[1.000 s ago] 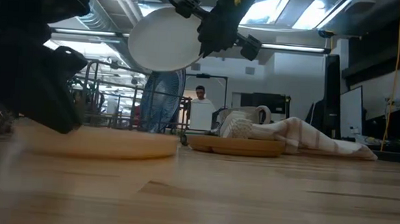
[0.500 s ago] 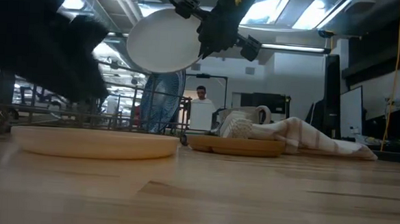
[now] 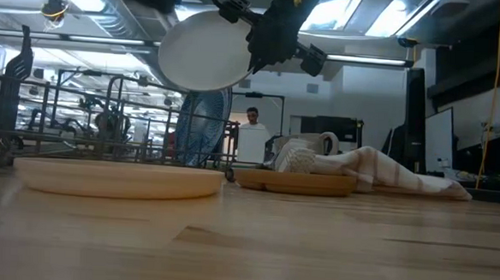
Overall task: Sort dishes
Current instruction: Put the white plate into the dish rack
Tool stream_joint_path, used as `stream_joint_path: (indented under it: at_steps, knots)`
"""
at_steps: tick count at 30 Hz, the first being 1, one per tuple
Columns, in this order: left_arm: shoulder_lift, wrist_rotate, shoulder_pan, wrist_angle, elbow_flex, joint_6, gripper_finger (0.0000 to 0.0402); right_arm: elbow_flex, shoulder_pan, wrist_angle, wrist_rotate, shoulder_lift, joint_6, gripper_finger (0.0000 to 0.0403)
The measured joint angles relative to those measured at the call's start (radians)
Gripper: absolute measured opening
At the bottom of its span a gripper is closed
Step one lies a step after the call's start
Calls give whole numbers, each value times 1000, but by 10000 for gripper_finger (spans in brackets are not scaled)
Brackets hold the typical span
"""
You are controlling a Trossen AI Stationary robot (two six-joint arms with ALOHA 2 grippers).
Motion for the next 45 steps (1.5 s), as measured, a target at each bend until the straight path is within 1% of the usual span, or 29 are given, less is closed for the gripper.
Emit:
stream_joint_path:
  at_steps: [4,8,10,14,17,19,22,25,27,31,32,34,36,37,41,45]
  knots:
    - [-93,-132,0,-212,66,-43,155,0,0,0,0,0,0,12]
    - [-235,-300,20,-335,72,-41,155,0,0,0,0,0,0,12]
    - [-314,-335,49,-355,72,-22,155,0,0,0,-5,0,0,12]
    - [-453,-337,155,-343,72,58,155,0,0,2,-42,0,-2,12]
    - [-522,-278,256,-339,72,93,155,0,0,4,-68,0,-3,12]
    - [-550,-189,326,-326,72,111,155,0,1,4,-79,0,-3,12]
    - [-556,-33,429,-277,72,171,155,0,1,11,-78,0,-30,12]
    - [-539,75,516,-169,61,272,155,0,0,30,-78,0,-61,12]
    - [-523,94,568,-83,51,359,155,0,0,37,-78,0,-72,13]
    - [-491,100,666,47,46,481,155,0,1,35,-78,0,-75,12]
    - [-485,113,688,68,46,510,155,0,1,35,-78,0,-77,12]
    - [-473,183,733,103,46,548,155,0,1,35,-78,0,-77,13]
    - [-458,277,774,107,46,561,155,0,0,34,-78,0,-78,12]
    - [-449,305,794,107,45,562,155,0,1,34,-77,0,-78,12]
    - [-416,315,861,107,45,597,155,0,1,34,-75,0,-79,13]
    - [-397,317,903,114,45,643,155,0,0,31,-75,0,-81,12]
